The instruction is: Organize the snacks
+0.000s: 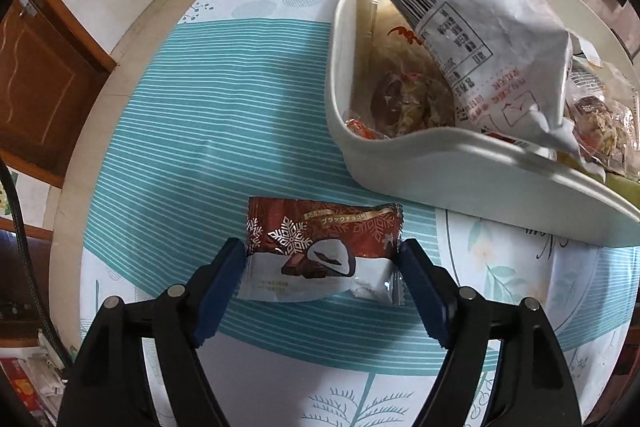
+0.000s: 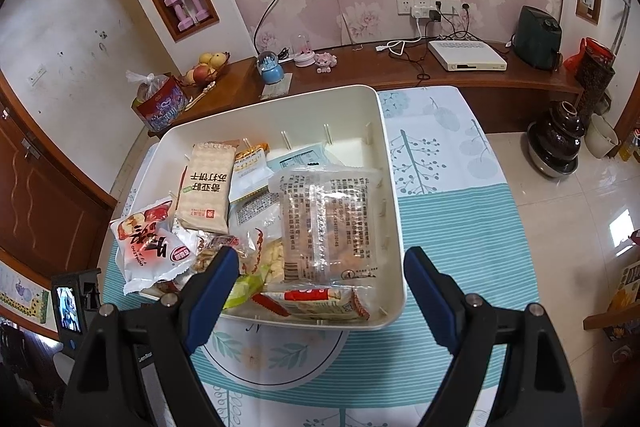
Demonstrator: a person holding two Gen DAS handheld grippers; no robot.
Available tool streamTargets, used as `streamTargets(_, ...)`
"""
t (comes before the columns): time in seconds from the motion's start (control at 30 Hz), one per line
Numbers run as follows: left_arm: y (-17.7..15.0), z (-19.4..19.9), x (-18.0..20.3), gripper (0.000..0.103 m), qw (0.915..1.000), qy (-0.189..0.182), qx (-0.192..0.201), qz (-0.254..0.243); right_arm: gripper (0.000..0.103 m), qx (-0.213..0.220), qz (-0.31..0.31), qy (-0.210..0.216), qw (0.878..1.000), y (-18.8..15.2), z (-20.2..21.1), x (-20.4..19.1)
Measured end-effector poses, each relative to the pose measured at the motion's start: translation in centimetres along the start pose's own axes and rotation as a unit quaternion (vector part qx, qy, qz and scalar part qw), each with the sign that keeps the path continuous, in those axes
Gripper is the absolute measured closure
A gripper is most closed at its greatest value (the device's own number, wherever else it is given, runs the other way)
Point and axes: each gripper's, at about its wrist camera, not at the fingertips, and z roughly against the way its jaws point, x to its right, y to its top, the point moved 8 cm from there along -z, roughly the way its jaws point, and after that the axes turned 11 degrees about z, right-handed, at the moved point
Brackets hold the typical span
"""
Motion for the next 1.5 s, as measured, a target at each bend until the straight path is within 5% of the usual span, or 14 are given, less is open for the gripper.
streamTargets(0.27, -1.1, 1.0, 2.2, 0.035, 0.9993, 0.017, 0.018, -0.026, 0.018, 0.0, 0.0, 0.001, 1.0, -0.1, 0.0, -0.1)
streamTargets(0.47, -1.6, 2.2, 3.7, 0.063, 0.9974, 0.025, 0.039, -0.055, 0.018, 0.0, -0.001, 0.0, 1.0, 0.0, 0.0, -0.1)
streamTargets(0.83, -2.6, 3.5, 4.0, 0.07, 0.9966, 0.037, 0.041, -0.061, 0.018, 0.0, -0.001, 0.0, 1.0, 0.0, 0.0, 0.0)
streamTargets(0.97, -1.9, 4.5, 2.9, 0.093, 0.9966, 0.029, 0.046, -0.062, 0.018, 0.0, 0.0, 0.001, 1.0, 0.1, 0.0, 0.0)
streamTargets(1.33, -2.7, 7.0, -0.5, 0.094, 0.9976, 0.04, 0.045, -0.033, 0.018, 0.011, 0.006, -0.002, 1.0, -0.3, 0.7, 0.5)
streamTargets(1.5, -1.9, 6.2, -1.8, 0.066, 0.9995, 0.026, 0.02, 0.005, 0.018, 0.014, 0.008, 0.0, 1.0, -0.1, 1.1, -0.1)
